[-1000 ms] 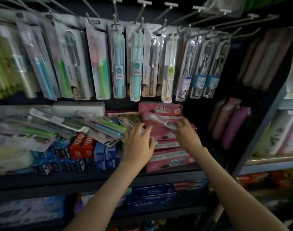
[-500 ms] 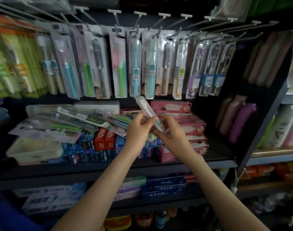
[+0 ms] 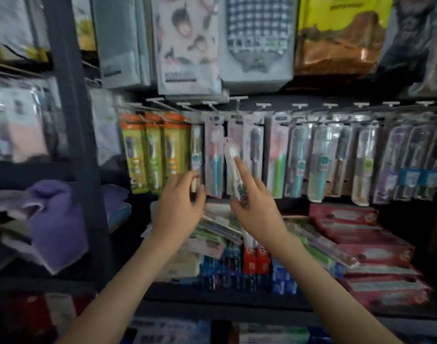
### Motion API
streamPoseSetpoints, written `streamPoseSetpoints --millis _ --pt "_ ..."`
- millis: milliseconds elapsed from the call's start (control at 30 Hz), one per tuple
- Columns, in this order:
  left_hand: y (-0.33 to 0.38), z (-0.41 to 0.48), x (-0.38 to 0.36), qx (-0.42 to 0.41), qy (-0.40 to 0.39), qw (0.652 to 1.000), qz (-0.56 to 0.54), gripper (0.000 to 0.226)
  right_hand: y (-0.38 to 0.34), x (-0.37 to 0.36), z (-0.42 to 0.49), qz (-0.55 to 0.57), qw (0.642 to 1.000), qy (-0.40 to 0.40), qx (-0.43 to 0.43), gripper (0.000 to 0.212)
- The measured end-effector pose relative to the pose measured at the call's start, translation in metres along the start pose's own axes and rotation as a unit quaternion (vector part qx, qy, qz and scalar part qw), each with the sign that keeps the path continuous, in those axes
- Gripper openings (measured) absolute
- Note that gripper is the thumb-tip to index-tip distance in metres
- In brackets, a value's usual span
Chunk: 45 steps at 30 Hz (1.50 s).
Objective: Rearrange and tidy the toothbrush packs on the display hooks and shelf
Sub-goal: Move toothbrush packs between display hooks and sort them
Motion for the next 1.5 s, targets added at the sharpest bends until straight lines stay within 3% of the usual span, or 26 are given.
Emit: streamPoseSetpoints --millis 100,267,433,733,1133,1367,1500 --pt "-0.029 0.018 0.034 -0.056 0.040 0.995 0.077 0.035 -0.027 -0.015 0.029 -0.006 1.000 -0.001 -0.010 0.078" --pt "-0.074 0.033 0.062 -0.075 0.055 0.970 0.225 0.050 -0.060 -0.045 0.055 -0.025 0.999 -0.022 -0.010 0.076" --pt "-0.108 0.043 0.074 -0.082 0.055 0.951 0.292 0.053 -0.068 -0.060 0.075 -0.056 0.997 -0.018 -0.044 0.073" --pt "-0.130 0.050 0.072 -0.092 0.065 0.946 0.303 0.046 -0.065 -0.078 0.082 -0.089 0.993 0.022 -0.081 0.074" --pt "-0.135 0.043 0.066 -0.173 0.094 0.916 0.350 0.023 -0.032 -0.116 0.110 -0.095 0.986 0.040 -0.129 0.074" --pt "-0.135 0.042 0.066 -0.181 0.122 0.919 0.329 0.021 -0.004 -0.145 0.132 -0.180 0.971 0.023 -0.154 0.108" --pt "-0.132 0.040 0.069 -0.189 0.128 0.919 0.323 0.018 -0.004 -0.145 0.124 -0.178 0.974 0.013 -0.139 0.104"
Point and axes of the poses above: each hand's wrist, its own z-axis towards the middle knuckle, its own x-axis out of the back of the hand, y = z × x, the point moved 8 cm from there along z, towards the middle knuckle, and after that the axes turned 8 degrees about -x, right-handed, at the moved point
